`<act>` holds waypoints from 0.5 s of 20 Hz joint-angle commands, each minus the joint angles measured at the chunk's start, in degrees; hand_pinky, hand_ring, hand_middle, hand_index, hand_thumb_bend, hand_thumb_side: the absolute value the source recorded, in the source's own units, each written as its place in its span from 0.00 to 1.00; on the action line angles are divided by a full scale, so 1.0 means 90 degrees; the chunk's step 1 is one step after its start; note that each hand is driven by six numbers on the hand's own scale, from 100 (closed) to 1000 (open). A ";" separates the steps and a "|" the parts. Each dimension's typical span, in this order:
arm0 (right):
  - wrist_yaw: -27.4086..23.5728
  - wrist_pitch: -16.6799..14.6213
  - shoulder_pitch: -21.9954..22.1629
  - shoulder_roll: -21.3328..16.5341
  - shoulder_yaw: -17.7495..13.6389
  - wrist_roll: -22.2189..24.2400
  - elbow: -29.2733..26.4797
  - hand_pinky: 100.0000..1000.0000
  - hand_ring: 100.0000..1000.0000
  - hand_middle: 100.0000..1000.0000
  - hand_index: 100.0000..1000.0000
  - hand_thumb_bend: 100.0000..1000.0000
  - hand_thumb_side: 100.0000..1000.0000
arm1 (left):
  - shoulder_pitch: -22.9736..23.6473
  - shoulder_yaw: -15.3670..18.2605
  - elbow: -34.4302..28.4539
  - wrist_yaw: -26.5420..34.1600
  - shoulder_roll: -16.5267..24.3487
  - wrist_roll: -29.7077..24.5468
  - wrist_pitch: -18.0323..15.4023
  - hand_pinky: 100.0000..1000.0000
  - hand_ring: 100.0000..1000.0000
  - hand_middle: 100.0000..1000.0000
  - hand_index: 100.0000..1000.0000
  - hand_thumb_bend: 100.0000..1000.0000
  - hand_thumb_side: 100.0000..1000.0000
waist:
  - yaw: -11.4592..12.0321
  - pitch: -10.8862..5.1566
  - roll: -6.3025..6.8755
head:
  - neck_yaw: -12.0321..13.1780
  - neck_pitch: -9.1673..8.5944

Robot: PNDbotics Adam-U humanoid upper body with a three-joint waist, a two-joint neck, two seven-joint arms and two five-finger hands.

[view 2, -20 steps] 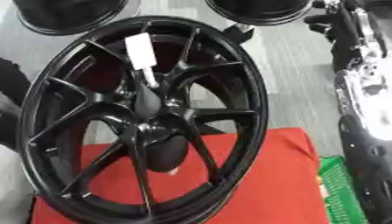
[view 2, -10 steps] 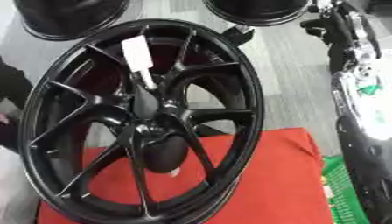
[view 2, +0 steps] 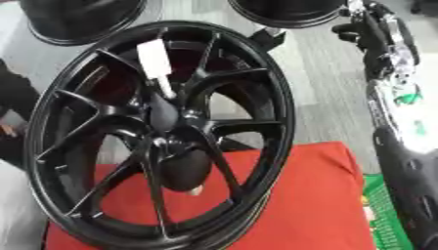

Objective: Pull the pin out of the wheel hub.

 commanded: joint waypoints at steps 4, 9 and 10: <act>0.0043 -0.0018 -0.0063 -0.0221 -0.0019 0.0031 -0.0057 0.75 0.60 0.66 0.72 0.00 0.58 | -0.0208 -0.0010 -0.0020 -0.0135 -0.0067 -0.0513 0.0301 0.80 0.84 0.84 0.87 0.28 0.85 | 0.0001 -0.0172 -0.0029 | -0.0098 -0.0004; 0.0040 -0.0024 -0.0066 -0.0215 -0.0019 0.0035 -0.0060 0.75 0.60 0.66 0.72 0.00 0.58 | -0.0396 -0.0141 -0.0014 -0.0158 -0.0350 -0.0450 0.0499 0.79 0.83 0.83 0.85 0.30 0.82 | -0.0013 -0.0166 -0.0046 | -0.0331 -0.0018; 0.0038 -0.0025 -0.0070 -0.0210 -0.0017 0.0038 -0.0062 0.75 0.60 0.66 0.72 0.00 0.58 | -0.0435 -0.0157 -0.0024 -0.0161 -0.0420 -0.0429 0.0539 0.79 0.83 0.83 0.86 0.31 0.81 | -0.0020 -0.0162 -0.0052 | -0.0355 -0.0021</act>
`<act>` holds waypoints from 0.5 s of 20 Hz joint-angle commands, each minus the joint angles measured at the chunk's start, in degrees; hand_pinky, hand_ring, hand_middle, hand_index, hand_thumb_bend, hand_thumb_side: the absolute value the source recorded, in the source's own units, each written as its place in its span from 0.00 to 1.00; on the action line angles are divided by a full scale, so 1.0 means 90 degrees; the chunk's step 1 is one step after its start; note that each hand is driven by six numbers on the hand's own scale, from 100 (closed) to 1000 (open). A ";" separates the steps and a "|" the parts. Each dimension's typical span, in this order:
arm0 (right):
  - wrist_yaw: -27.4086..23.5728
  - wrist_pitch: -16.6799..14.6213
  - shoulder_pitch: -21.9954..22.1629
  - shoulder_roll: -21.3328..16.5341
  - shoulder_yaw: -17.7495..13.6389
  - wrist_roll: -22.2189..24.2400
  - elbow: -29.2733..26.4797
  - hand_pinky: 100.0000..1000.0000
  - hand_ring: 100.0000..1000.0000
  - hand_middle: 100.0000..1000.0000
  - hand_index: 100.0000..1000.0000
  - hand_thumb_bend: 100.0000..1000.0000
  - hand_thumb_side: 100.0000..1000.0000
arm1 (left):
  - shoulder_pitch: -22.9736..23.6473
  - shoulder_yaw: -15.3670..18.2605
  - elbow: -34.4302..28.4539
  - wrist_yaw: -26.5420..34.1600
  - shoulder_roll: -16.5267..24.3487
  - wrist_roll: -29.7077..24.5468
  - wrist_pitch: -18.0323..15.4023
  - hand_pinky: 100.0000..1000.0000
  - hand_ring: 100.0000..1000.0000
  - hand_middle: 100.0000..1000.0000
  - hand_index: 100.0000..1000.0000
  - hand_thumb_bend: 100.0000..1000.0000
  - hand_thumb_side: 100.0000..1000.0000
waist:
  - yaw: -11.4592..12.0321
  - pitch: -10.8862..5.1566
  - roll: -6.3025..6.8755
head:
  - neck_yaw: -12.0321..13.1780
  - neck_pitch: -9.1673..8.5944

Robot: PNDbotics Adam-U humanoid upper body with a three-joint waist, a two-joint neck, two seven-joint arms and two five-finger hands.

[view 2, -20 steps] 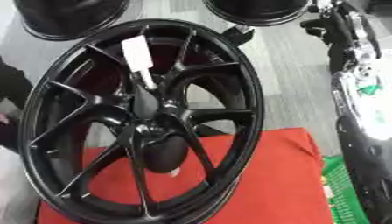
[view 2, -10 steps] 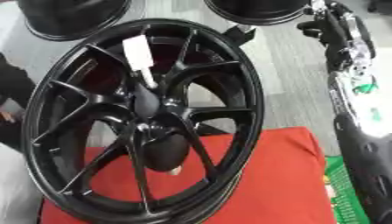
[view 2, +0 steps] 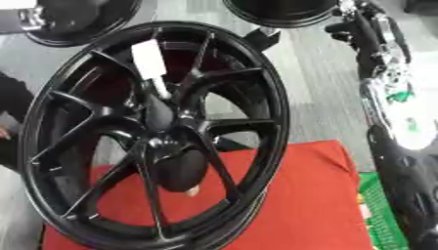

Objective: Pull the pin out of the wheel hub.

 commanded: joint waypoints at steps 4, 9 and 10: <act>0.0033 -0.0010 -0.0086 -0.0178 -0.0006 0.0029 -0.0067 0.75 0.60 0.66 0.72 0.00 0.58 | -0.0275 -0.0072 -0.0040 -0.0149 -0.0196 -0.0424 0.0712 0.80 0.84 0.84 0.86 0.37 0.77 | -0.0034 -0.0153 -0.0048 | -0.0100 -0.0011; 0.0041 -0.0003 -0.0095 -0.0191 0.0021 0.0057 -0.0063 0.75 0.60 0.66 0.72 0.00 0.58 | -0.0223 -0.0211 0.0095 -0.0582 -0.0180 -0.0641 0.0738 0.84 0.86 0.85 0.86 0.52 0.68 | -0.0031 -0.0151 -0.0032 | -0.0100 -0.0015; 0.0043 -0.0003 -0.0097 -0.0193 0.0027 0.0064 -0.0061 0.75 0.60 0.66 0.72 0.00 0.58 | -0.0197 -0.0237 0.0140 -0.0678 -0.0177 -0.0694 0.0708 0.85 0.87 0.85 0.86 0.56 0.66 | -0.0030 -0.0151 -0.0031 | -0.0096 -0.0020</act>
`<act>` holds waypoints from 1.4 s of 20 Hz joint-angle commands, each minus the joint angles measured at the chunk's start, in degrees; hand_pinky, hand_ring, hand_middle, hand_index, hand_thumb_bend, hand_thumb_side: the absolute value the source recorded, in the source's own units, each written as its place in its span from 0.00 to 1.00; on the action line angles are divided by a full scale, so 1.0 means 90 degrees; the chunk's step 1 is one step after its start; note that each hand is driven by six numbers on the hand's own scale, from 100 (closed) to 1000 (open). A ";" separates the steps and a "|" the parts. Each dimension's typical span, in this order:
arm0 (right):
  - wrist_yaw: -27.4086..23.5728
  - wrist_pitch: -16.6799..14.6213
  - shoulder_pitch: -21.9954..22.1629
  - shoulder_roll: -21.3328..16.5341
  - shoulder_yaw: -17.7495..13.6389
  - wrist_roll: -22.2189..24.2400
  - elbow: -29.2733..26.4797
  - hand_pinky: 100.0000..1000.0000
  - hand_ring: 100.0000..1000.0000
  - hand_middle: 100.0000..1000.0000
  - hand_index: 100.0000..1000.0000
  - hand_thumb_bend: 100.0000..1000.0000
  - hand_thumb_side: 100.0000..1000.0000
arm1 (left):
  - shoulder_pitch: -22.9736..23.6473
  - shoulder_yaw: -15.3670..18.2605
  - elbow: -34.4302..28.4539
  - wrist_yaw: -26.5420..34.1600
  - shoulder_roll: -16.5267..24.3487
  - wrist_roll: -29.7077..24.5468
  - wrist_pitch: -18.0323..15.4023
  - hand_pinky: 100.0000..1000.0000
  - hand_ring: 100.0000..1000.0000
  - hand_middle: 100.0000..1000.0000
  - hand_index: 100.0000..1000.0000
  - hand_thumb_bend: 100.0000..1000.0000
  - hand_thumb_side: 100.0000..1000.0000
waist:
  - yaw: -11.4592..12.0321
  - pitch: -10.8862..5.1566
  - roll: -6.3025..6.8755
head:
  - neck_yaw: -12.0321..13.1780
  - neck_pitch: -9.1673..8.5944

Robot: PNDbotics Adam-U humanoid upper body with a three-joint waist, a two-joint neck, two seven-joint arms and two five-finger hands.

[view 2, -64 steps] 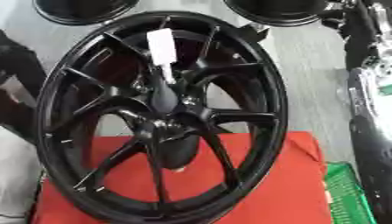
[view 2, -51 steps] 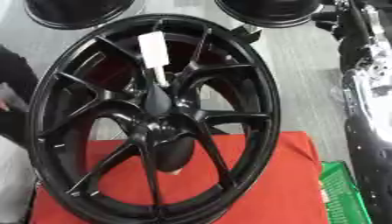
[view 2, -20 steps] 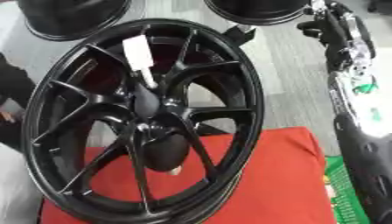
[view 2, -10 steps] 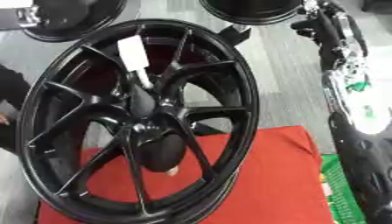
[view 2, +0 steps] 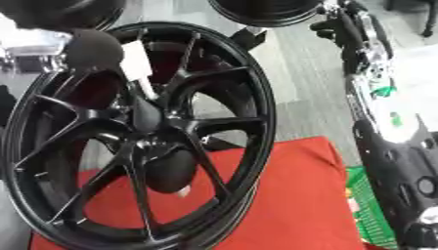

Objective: Pull the pin out of the wheel hub.

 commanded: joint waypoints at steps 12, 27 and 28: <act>0.0063 0.0004 -0.0119 -0.0186 0.0066 0.0117 -0.0032 0.75 0.60 0.67 0.72 0.00 0.58 | 0.0180 -0.0155 0.0912 -0.0788 -0.0078 -0.0872 0.0267 0.88 0.88 0.85 0.87 0.55 0.38 | -0.0025 -0.0142 -0.0023 | 0.0015 -0.0047; 0.0085 0.0020 -0.0175 -0.0126 0.0134 0.0204 -0.0004 0.75 0.60 0.67 0.72 0.00 0.59 | 0.0287 -0.0203 0.2140 -0.1053 -0.0582 -0.0518 0.0047 0.88 0.89 0.86 0.87 0.52 0.38 | -0.0115 -0.0126 -0.0054 | 0.0151 -0.0085; 0.0084 0.0021 -0.0180 -0.0121 0.0136 0.0208 -0.0004 0.75 0.60 0.67 0.72 0.00 0.59 | 0.0290 -0.0200 0.2240 -0.1078 -0.0624 -0.0493 0.0017 0.89 0.89 0.86 0.88 0.52 0.38 | -0.0122 -0.0125 -0.0057 | 0.0161 -0.0088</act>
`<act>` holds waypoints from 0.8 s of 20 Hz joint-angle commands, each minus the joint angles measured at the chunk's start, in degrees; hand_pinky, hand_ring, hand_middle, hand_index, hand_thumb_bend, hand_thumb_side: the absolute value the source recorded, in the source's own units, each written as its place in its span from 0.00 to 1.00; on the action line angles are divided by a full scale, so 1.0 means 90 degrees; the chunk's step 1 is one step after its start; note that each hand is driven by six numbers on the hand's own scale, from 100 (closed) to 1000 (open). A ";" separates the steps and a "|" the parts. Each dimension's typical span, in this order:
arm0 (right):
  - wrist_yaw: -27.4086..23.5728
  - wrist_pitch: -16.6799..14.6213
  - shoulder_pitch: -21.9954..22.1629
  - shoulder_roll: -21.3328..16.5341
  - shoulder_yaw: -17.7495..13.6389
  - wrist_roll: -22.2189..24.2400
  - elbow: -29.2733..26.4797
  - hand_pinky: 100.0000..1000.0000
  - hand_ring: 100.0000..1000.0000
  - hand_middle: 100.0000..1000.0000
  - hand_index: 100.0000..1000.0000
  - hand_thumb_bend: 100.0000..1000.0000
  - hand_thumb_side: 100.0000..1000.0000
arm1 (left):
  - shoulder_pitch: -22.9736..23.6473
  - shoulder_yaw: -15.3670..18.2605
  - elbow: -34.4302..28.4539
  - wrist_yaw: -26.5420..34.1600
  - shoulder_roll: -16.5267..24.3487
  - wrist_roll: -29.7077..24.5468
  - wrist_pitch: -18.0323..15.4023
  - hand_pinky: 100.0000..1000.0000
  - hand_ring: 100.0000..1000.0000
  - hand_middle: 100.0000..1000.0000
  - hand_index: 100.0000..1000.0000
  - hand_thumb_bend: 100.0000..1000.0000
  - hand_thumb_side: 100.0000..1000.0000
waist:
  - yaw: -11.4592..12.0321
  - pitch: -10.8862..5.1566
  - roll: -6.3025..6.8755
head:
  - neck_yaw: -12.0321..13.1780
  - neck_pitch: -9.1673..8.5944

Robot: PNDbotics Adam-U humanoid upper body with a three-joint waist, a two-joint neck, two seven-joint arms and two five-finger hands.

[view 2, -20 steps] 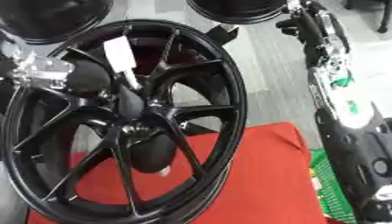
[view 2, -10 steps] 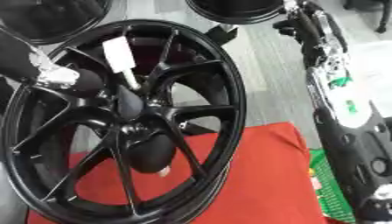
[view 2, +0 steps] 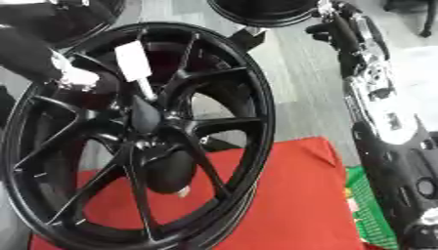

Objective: Pull the pin out of the wheel hub.

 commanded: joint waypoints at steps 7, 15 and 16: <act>0.0035 -0.0009 -0.0154 -0.0084 0.0024 0.0076 -0.0047 0.75 0.60 0.67 0.72 0.00 0.59 | -0.0056 0.0164 0.0963 -0.0440 -0.0284 -0.0068 -0.0115 0.89 0.90 0.87 0.87 0.54 0.36 | -0.0070 -0.0112 -0.0046 | 0.0084 -0.0086; 0.0044 -0.0003 -0.0178 -0.0061 0.0051 0.0112 -0.0040 0.75 0.60 0.67 0.72 0.00 0.59 | -0.0111 0.0383 0.1702 -0.0703 -0.0633 0.0015 -0.0574 0.89 0.90 0.87 0.88 0.54 0.38 | -0.0114 -0.0105 -0.0058 | 0.0098 -0.0123; 0.0044 -0.0002 -0.0182 -0.0057 0.0053 0.0115 -0.0039 0.75 0.60 0.67 0.72 0.00 0.59 | -0.0129 0.0410 0.1769 -0.0722 -0.0683 0.0007 -0.0621 0.89 0.90 0.87 0.88 0.54 0.38 | -0.0118 -0.0105 -0.0060 | 0.0103 -0.0133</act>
